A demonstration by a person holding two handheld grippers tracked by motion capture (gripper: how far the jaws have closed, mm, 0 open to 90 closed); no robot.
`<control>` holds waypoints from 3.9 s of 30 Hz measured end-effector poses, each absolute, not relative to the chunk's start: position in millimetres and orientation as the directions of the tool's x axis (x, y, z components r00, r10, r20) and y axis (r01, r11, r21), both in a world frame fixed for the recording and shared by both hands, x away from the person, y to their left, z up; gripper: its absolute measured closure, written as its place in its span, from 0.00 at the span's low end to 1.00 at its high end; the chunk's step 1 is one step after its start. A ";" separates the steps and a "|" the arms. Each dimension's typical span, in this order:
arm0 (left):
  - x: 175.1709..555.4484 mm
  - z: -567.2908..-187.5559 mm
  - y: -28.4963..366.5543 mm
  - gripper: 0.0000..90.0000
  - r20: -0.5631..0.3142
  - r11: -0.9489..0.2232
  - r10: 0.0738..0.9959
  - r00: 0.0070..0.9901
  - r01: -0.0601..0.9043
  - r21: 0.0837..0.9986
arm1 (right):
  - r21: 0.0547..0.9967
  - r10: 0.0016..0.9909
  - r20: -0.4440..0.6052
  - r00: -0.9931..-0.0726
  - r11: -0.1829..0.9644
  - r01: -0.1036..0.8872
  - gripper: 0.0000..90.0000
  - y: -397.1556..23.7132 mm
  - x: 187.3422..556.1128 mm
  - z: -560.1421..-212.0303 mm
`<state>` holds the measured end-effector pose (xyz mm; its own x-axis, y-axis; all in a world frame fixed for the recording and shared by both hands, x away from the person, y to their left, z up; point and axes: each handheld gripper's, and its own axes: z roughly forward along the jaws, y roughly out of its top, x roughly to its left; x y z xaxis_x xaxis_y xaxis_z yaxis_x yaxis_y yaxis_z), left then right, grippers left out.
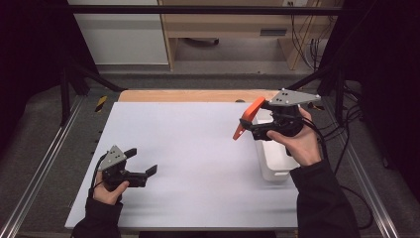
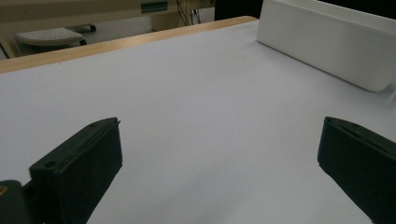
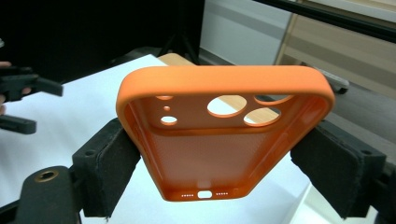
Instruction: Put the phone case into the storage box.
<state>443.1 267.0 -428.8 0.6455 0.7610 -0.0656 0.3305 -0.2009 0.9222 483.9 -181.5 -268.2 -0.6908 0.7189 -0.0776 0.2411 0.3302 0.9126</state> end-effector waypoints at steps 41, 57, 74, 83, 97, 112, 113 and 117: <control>445.1 -436.8 275.8 0.00 -0.062 -0.198 0.778 0.625 0.337 0.921 | 0.916 0.918 -0.067 -0.390 0.212 0.342 0.18 -211.2 540.1 -268.4; 446.5 -438.5 274.0 0.00 -0.059 -0.209 0.773 0.631 0.341 0.917 | 0.906 0.949 -0.064 -0.308 0.185 0.382 0.18 -216.7 559.1 -278.5; 448.3 -440.6 274.3 0.00 -0.057 -0.217 0.772 0.633 0.347 0.912 | 0.881 0.967 -0.064 -0.247 0.171 0.441 0.18 -215.8 584.2 -294.8; 448.6 -440.8 274.4 0.00 -0.058 -0.218 0.769 0.636 0.346 0.913 | 0.864 0.973 -0.070 -0.218 0.169 0.475 0.18 -214.1 598.1 -309.2; 448.8 -441.1 273.5 0.00 -0.057 -0.220 0.767 0.639 0.346 0.912 | 0.850 0.982 -0.071 -0.176 0.152 0.504 0.18 -212.8 612.9 -324.4; 449.7 -442.3 272.4 0.00 -0.056 -0.226 0.767 0.640 0.349 0.909 | 0.841 0.987 -0.056 -0.151 0.128 0.526 0.18 -212.2 626.7 -340.5; 449.6 -442.4 272.2 0.00 -0.054 -0.228 0.766 0.641 0.349 0.909 | 0.841 0.988 -0.051 -0.147 0.122 0.527 0.18 -212.0 627.4 -341.7; 449.9 -443.1 271.5 0.00 -0.053 -0.231 0.766 0.641 0.351 0.907 | 0.835 0.989 -0.050 -0.140 0.118 0.538 0.18 -212.9 631.4 -347.1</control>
<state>449.9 271.5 -443.1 0.6410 0.7657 -0.0534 0.3514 -0.2309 0.9073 631.4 -212.9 -347.1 -0.1404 0.9888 -0.0496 0.5376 0.1182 0.8349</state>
